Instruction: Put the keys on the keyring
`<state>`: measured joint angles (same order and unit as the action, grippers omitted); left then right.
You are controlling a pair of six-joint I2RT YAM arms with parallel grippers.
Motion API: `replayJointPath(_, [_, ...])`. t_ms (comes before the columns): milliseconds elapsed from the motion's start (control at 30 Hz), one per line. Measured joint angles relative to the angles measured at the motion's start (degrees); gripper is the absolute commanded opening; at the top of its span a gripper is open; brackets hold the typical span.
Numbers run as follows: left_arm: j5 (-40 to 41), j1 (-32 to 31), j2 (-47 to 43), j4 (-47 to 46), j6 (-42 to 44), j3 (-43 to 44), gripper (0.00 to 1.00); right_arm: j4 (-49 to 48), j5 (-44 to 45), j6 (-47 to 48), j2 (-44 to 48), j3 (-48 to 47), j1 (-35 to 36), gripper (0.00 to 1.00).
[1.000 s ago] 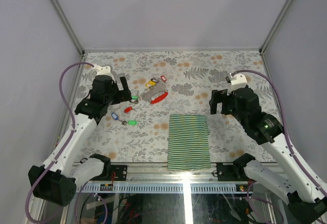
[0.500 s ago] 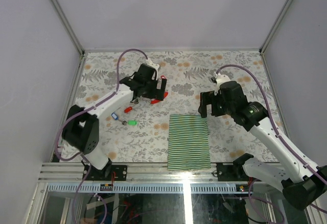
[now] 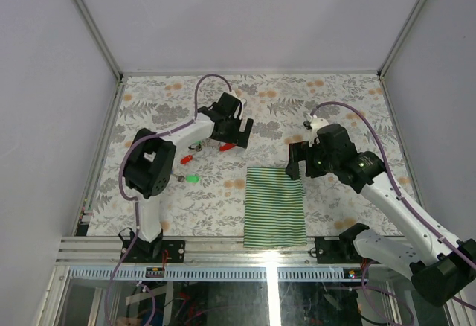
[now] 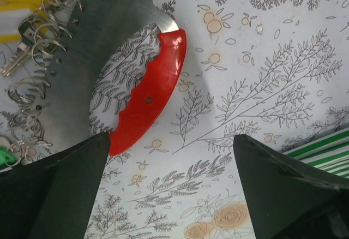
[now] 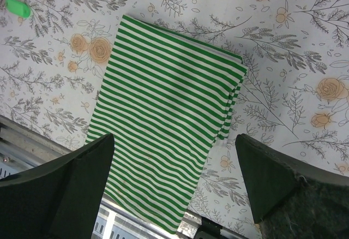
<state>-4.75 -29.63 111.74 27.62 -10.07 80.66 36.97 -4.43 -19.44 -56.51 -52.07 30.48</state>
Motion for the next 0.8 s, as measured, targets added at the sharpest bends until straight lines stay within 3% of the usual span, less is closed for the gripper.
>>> replayJointPath(800, [0.24,-0.63,7.61,-0.15,-0.76,4.9,0.98,0.9,-1.14,1.09,0.09,-0.02,-0.02,1.0])
